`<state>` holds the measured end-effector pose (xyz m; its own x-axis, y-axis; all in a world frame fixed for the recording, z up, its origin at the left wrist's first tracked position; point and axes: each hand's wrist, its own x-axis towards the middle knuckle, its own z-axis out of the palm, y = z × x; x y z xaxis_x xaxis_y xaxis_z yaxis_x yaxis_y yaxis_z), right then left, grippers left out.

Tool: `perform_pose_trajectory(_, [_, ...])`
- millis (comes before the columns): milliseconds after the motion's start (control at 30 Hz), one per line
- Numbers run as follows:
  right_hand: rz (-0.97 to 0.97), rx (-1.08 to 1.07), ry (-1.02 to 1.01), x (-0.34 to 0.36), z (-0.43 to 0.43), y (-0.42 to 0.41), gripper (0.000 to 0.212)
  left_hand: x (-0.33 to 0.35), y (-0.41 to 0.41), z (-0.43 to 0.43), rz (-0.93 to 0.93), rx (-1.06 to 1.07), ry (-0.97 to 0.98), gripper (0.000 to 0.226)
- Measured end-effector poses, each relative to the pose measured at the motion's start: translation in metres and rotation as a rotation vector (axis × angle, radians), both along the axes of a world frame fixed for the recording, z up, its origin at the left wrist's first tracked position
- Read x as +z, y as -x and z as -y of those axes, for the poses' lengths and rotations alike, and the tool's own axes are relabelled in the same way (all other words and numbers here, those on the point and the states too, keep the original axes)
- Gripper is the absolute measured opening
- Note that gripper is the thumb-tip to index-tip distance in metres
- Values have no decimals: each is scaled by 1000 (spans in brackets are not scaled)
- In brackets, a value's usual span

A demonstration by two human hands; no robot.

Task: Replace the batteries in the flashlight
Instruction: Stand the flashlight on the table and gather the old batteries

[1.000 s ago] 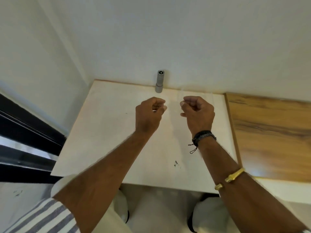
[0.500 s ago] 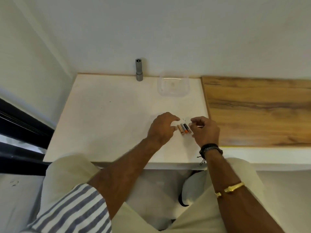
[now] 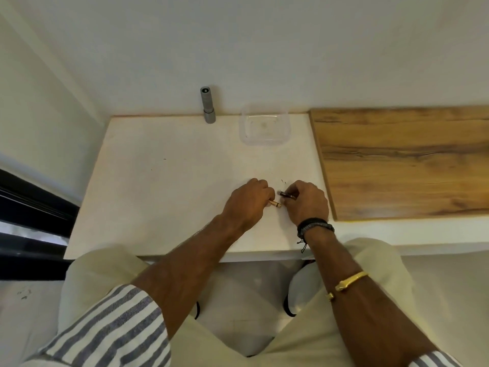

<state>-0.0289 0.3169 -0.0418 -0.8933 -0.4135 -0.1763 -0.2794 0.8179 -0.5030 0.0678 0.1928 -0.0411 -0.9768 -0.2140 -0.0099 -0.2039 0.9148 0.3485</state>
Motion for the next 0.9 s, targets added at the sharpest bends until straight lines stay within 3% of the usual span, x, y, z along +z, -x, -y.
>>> perform_pose_trajectory(200, [-89,45,-68,0,6,-3,12,-6,-5,14,-45,30,-10,17])
perform_pose_trajectory(533, [-159,191,122,55,82,73,14,31,55,81,-266,190,53,12])
perform_pose_trajectory(667, [-216,253,66,63,124,111,13,42,94,109,-233,258,115,12])
perform_pose_trajectory(900, [-253,334,-153,44,169,143,13,33,134,139,-104,331,59,20])
